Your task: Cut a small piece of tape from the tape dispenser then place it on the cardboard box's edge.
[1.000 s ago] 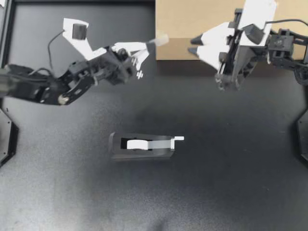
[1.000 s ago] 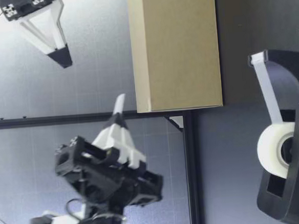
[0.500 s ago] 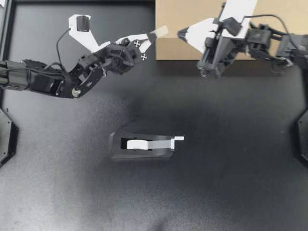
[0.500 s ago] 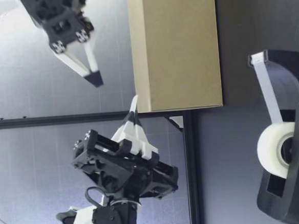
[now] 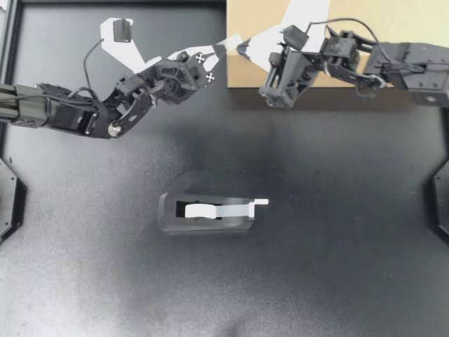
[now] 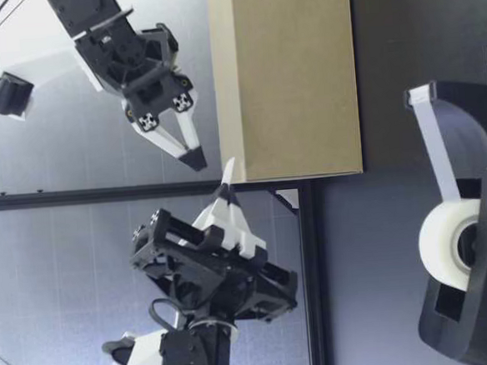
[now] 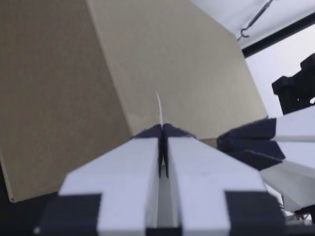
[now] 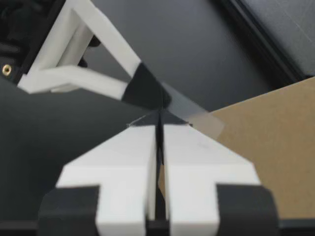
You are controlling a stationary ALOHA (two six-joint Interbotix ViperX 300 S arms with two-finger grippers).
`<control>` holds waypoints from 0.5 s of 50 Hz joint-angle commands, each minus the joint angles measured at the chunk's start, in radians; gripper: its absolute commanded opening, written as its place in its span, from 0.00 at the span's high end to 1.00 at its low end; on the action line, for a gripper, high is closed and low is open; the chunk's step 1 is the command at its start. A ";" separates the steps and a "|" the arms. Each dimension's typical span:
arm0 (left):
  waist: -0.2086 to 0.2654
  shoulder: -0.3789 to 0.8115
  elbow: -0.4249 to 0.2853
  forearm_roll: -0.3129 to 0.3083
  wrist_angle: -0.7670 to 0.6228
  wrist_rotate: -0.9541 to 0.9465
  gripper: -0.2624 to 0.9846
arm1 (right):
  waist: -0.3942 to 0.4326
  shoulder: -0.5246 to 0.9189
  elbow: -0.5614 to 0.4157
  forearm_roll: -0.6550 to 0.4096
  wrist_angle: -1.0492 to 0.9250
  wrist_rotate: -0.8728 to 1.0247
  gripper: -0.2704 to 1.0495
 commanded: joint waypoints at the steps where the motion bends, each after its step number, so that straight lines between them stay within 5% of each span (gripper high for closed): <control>1: 0.006 -0.009 -0.026 0.002 0.008 0.002 0.88 | -0.012 -0.005 -0.028 -0.002 -0.005 0.000 0.84; 25: 0.020 0.017 -0.029 -0.006 0.023 -0.021 0.88 | -0.044 0.060 -0.046 0.000 -0.003 0.000 0.84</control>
